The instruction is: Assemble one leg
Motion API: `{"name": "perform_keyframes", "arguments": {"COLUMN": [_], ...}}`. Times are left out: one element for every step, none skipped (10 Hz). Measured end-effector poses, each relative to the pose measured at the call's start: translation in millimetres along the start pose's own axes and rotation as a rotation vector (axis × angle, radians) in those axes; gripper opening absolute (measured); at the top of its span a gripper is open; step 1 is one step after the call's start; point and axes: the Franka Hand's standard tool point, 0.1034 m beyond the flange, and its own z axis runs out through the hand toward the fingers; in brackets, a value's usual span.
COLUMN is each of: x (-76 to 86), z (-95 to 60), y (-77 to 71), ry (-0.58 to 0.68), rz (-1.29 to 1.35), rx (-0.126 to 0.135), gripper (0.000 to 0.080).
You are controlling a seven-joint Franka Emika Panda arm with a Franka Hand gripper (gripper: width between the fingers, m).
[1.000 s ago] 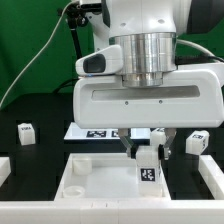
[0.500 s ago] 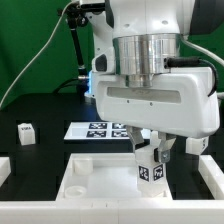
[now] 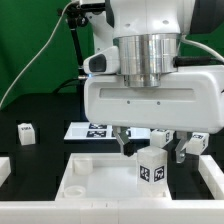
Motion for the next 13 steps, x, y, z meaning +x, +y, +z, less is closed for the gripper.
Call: {"name": "perform_keyframes", "arguments": {"x": [-0.3,0.2,0.5,0.6,1.2,1.7,1.7,2.3,1.8,1.9,2.6,2.6,2.5], "z": [0.0,0.0,-0.1,-0.1,-0.1,0.0,0.3,1.6,3.3,3.2,2.6,2.8,3.0], "y": [-0.7,0.0,0.6,0.7,1.9,3.1,3.1,1.6,1.0,1.0,1.2,1.3,1.4], "ry": [0.0,0.0,0.001,0.001,0.002,0.003,0.003,0.011,0.01,0.008,0.006,0.006,0.006], "rz": [-0.093,-0.156,-0.222,-0.259,-0.379,-0.501,-0.601,-0.719,-0.847,-0.905,-0.925,-0.921,-0.921], "rx": [0.001,0.0,0.0,0.0,-0.007,-0.018,-0.029,-0.037,-0.046,-0.048,-0.048,-0.048,-0.048], "gripper": [0.0647,0.0647,0.0649,0.0649,0.0649,0.0649,0.0649,0.0649,0.0649,0.0649,0.0649,0.0525,0.0388]}}
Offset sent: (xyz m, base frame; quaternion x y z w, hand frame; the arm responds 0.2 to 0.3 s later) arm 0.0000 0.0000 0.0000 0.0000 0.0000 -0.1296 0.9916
